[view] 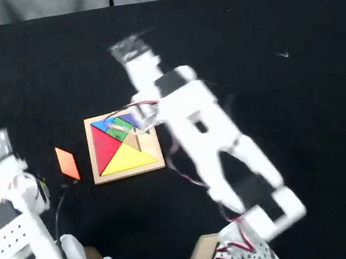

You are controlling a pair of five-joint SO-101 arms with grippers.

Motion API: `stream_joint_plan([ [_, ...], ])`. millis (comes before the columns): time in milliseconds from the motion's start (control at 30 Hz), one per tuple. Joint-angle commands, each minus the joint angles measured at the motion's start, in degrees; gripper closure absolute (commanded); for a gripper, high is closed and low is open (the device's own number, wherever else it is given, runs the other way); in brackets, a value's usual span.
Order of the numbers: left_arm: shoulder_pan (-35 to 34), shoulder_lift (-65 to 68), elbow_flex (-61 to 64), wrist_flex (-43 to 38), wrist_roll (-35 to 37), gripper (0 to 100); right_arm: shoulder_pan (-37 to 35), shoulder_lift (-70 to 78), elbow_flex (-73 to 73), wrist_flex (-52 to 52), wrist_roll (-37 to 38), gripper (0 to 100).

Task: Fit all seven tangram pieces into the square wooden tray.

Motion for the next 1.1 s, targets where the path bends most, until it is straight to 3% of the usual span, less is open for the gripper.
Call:
stream_joint_plan([
  [0,7.2,3.9,-24.6,13.8,1.2,85,5.6,-12.3,6.4,-1.6,3.4,98.7],
  [133,10.8,16.2,-37.0,23.1,0.2,80,8.4,-17.8,18.9,-7.2,6.3,98.7],
  [233,10.9,26.5,-39.4,23.6,-6.2,76,10.8,-18.4,27.6,-13.1,6.9,98.7],
  [300,10.8,31.4,-38.6,21.1,-8.0,76,12.5,-18.2,32.8,-18.2,6.7,98.7],
  [467,11.2,33.1,-28.7,5.5,-3.1,75,13.8,-18.0,41.5,-28.3,6.9,98.7],
  [800,17.8,35.5,-15.0,-16.1,-3.0,75,13.8,-17.8,46.7,-33.8,7.0,98.7],
  [900,17.5,40.3,-16.7,-17.7,-2.7,75,13.8,-17.8,47.3,-34.8,7.0,98.7],
  [1067,16.0,50.4,-22.8,-13.2,-0.5,75,13.8,-17.8,47.7,-35.1,7.0,98.7],
])
